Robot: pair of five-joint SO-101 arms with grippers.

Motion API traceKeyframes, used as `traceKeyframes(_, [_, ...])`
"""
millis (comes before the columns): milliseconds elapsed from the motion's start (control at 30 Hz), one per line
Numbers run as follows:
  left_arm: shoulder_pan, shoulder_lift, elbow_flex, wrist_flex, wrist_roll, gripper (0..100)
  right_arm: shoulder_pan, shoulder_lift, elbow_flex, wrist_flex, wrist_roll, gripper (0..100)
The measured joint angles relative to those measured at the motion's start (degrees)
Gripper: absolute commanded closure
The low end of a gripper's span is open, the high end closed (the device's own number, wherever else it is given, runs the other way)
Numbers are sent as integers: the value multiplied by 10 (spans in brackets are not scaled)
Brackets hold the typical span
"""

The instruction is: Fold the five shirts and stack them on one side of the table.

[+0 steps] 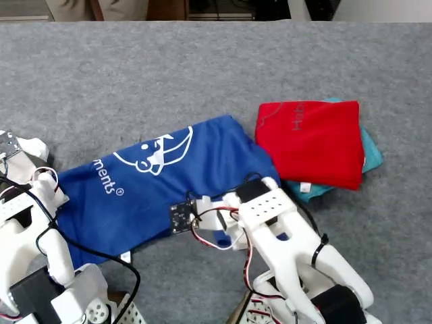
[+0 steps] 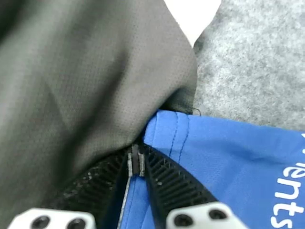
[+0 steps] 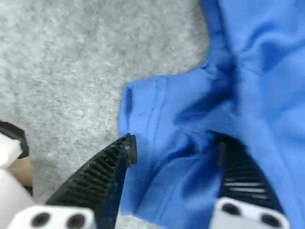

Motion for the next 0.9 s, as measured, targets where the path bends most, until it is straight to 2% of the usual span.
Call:
traceKeyframes(600, [0,0,0,0,0,982,-6,-8,75,-34,5,687])
traceKeyframes(900, [0,0,0,0,0,982,-7,-11,72,-52,4,988])
